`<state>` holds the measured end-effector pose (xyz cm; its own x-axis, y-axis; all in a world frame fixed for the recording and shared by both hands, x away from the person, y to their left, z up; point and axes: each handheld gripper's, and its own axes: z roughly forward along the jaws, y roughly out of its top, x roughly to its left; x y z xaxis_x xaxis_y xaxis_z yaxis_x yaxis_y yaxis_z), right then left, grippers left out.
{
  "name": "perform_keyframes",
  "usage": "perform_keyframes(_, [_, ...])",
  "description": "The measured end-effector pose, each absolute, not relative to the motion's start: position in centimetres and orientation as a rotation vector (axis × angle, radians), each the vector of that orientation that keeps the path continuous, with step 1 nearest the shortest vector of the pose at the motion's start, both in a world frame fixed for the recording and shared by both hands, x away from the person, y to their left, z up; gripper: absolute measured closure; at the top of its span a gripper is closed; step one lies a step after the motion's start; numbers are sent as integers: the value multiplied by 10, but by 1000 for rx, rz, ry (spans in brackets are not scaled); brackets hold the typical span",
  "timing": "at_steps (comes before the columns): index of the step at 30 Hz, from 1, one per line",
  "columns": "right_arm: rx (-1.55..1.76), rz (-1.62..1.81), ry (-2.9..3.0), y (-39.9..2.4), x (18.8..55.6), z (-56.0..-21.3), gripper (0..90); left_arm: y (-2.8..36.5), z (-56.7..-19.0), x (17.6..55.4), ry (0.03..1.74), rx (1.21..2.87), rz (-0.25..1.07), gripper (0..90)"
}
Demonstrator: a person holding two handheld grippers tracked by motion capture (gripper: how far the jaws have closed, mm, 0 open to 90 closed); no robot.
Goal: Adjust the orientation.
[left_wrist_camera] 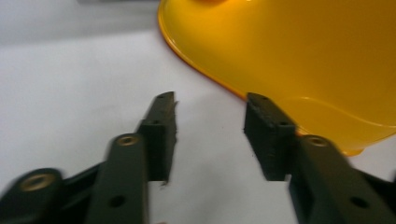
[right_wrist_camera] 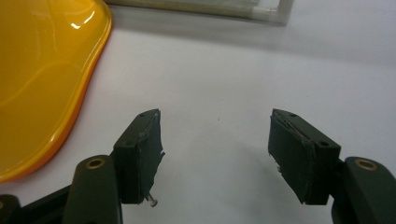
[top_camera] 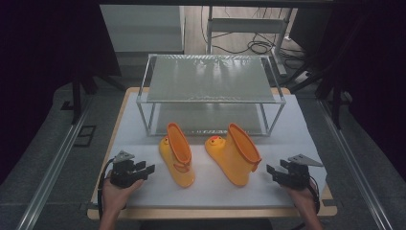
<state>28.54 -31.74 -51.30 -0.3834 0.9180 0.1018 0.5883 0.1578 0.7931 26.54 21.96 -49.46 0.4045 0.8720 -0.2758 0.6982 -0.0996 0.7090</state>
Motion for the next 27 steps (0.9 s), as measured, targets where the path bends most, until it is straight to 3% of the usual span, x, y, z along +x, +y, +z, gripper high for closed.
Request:
perform_keyframes(1, [1432, 1100, 2036, -317, 285, -513, 344, 219, -493, 264, 1345, 1850, 285, 569])
perform_keyframes(6, [1439, 1085, 2045, -319, 285, -516, 347, 216, -489, 261, 1326, 1855, 285, 748])
perform_keyframes(12, [1416, 1069, 2081, -316, 286, -518, 347, 213, -483, 258, 1306, 1881, 261, 858])
perform_keyframes(18, [1436, 1091, 2061, -319, 288, -517, 351, 196, -473, 244, 1270, 1892, 268, 891])
perform_keyframes(27, [1440, 1096, 2041, -322, 290, -517, 358, 134, -469, 208, 1100, 1986, 278, 895])
